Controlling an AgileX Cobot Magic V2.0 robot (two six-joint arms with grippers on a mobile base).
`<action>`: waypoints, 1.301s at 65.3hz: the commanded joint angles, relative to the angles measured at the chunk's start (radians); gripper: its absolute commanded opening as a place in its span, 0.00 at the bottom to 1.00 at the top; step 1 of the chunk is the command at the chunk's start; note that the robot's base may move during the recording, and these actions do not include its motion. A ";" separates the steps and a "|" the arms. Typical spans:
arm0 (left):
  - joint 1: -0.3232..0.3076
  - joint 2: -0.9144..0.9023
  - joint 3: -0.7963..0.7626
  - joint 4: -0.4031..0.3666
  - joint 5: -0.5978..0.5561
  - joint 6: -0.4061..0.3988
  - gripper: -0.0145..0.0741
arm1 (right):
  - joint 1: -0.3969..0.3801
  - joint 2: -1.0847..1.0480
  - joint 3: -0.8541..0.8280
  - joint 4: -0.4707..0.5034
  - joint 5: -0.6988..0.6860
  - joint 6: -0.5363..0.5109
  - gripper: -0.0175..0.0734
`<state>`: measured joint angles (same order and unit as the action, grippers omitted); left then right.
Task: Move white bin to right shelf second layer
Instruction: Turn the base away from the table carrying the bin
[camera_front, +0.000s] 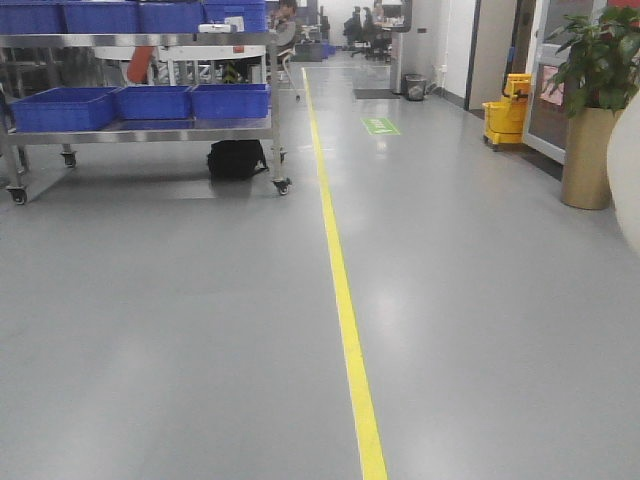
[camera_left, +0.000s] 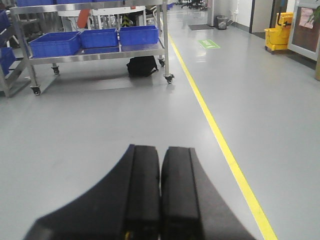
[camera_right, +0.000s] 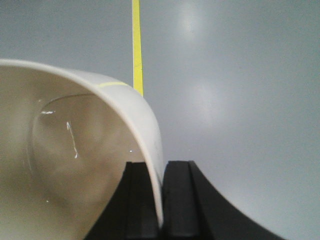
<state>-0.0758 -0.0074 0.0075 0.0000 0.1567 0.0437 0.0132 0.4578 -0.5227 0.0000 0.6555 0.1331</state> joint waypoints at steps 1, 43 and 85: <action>-0.004 -0.016 0.037 -0.006 -0.085 -0.005 0.26 | -0.004 0.003 -0.031 0.000 -0.090 0.004 0.28; -0.004 -0.016 0.037 -0.006 -0.085 -0.005 0.26 | -0.004 0.003 -0.031 0.000 -0.090 0.004 0.28; -0.004 -0.016 0.037 -0.006 -0.085 -0.005 0.26 | -0.004 0.003 -0.031 0.000 -0.090 0.004 0.28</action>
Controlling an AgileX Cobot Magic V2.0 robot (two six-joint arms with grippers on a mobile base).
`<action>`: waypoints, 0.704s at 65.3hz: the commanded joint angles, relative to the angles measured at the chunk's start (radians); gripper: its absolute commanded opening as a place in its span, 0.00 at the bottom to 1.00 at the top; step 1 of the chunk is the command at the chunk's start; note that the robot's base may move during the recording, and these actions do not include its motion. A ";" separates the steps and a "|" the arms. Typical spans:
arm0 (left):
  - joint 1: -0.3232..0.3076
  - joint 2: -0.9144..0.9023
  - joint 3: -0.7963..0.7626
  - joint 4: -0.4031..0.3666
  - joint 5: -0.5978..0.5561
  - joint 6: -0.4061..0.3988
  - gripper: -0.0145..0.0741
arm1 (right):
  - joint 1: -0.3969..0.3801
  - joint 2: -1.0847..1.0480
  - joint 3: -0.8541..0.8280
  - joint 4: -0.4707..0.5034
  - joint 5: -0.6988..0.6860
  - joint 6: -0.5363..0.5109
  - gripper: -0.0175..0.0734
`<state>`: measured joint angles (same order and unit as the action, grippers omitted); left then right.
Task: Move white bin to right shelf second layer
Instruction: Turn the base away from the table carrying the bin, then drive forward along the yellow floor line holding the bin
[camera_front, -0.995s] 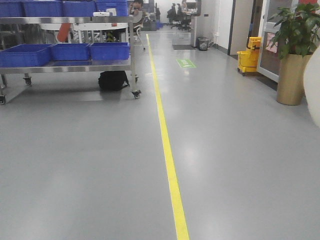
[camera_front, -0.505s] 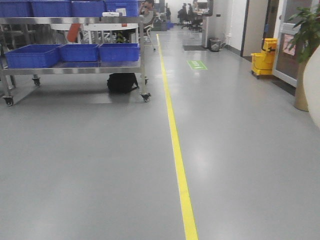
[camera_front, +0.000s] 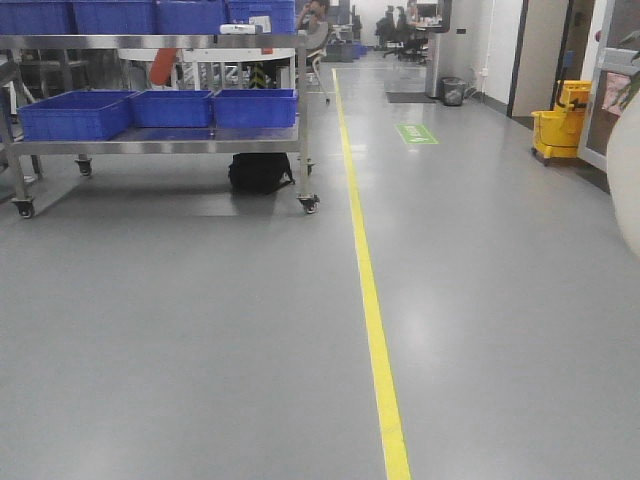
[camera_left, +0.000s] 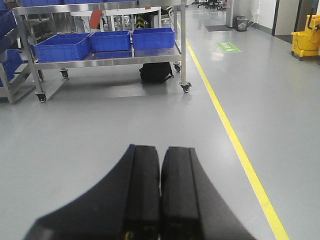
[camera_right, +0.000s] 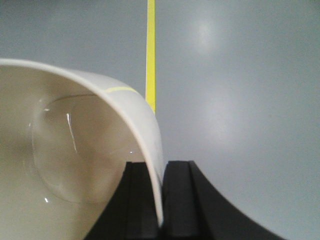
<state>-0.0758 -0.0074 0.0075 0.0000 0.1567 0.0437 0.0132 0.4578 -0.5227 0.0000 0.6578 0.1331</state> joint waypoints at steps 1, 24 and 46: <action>-0.004 -0.016 0.037 -0.006 -0.085 -0.005 0.26 | -0.004 0.003 -0.031 0.000 -0.092 0.004 0.28; -0.004 -0.016 0.037 -0.006 -0.085 -0.005 0.26 | -0.004 0.003 -0.031 0.000 -0.092 0.004 0.28; -0.004 -0.016 0.037 -0.006 -0.085 -0.005 0.26 | -0.004 0.003 -0.031 0.000 -0.092 0.004 0.28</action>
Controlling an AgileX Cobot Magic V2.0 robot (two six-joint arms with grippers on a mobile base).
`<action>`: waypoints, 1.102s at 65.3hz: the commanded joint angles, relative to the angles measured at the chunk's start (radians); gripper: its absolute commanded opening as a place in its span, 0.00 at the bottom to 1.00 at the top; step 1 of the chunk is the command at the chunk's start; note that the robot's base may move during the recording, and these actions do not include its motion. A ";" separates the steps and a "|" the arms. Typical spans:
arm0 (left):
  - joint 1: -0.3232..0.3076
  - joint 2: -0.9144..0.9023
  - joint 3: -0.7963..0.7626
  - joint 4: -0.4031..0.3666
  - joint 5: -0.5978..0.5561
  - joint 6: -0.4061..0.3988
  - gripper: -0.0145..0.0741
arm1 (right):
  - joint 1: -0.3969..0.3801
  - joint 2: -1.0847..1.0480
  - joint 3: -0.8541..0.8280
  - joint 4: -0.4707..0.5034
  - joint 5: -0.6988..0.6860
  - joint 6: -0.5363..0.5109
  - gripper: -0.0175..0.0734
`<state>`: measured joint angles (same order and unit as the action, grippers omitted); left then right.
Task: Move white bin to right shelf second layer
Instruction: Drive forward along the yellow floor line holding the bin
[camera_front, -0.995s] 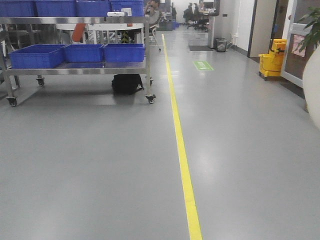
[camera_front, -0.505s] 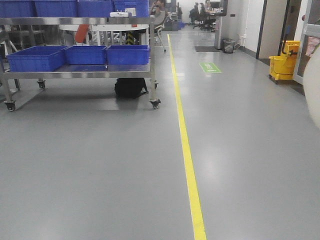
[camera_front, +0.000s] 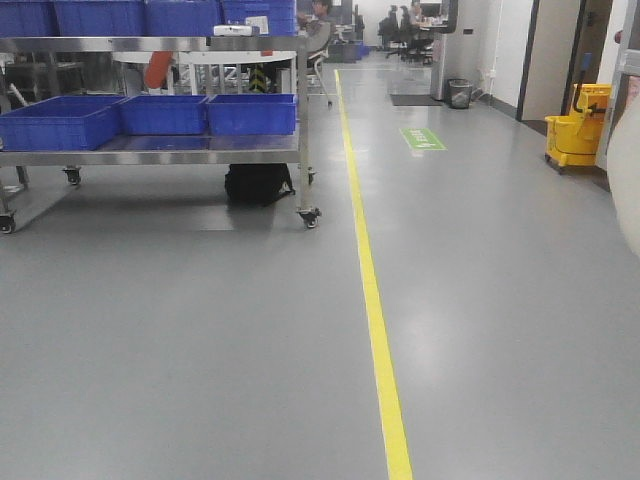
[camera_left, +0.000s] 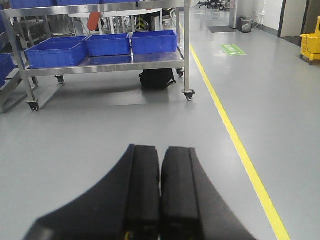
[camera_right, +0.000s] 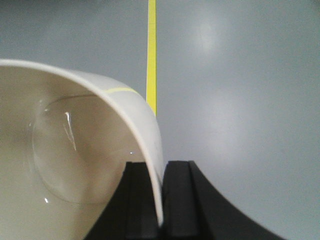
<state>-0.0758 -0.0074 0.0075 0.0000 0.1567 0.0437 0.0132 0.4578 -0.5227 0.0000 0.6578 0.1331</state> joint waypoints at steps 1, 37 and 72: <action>-0.004 -0.016 0.037 -0.006 -0.085 -0.005 0.26 | -0.004 0.003 -0.031 0.000 -0.092 0.004 0.28; -0.004 -0.016 0.037 -0.006 -0.085 -0.005 0.26 | -0.004 0.003 -0.031 0.000 -0.092 0.004 0.28; -0.004 -0.016 0.037 -0.006 -0.085 -0.005 0.26 | -0.004 0.003 -0.031 0.000 -0.092 0.004 0.28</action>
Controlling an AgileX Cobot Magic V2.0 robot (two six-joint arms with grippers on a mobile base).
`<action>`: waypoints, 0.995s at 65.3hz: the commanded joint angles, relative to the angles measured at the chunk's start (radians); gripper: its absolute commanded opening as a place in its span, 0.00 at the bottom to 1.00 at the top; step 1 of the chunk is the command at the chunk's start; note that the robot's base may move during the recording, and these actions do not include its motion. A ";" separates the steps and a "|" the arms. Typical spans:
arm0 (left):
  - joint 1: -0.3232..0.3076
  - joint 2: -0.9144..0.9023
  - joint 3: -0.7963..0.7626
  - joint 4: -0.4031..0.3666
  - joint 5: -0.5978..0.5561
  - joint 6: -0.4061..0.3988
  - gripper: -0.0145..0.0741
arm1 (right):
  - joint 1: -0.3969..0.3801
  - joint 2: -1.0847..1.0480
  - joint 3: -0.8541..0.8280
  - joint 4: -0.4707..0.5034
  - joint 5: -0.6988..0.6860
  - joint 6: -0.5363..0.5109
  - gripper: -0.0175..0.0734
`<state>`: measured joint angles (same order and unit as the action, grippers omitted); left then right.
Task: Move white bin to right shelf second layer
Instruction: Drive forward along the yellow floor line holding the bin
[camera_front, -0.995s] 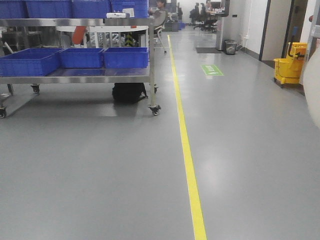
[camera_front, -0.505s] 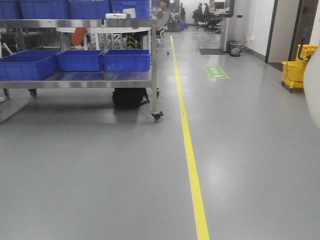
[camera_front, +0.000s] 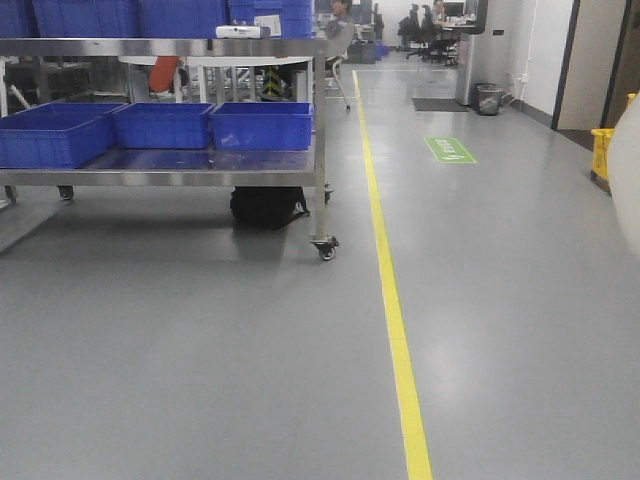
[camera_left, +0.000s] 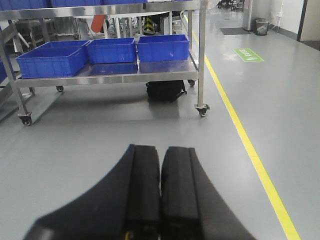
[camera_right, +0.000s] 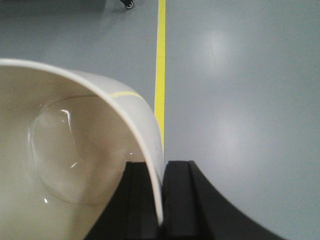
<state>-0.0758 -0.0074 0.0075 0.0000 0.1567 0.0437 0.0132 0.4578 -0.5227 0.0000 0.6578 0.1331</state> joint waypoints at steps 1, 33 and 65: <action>-0.004 -0.016 0.037 -0.006 -0.085 -0.005 0.26 | -0.004 0.003 -0.031 0.000 -0.092 0.004 0.28; -0.004 -0.016 0.037 -0.006 -0.085 -0.005 0.26 | -0.004 0.003 -0.031 0.000 -0.092 0.004 0.28; -0.004 -0.016 0.037 -0.006 -0.085 -0.005 0.26 | -0.004 0.003 -0.031 0.000 -0.092 0.004 0.28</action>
<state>-0.0758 -0.0074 0.0075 0.0000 0.1567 0.0437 0.0132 0.4578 -0.5227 0.0000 0.6578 0.1331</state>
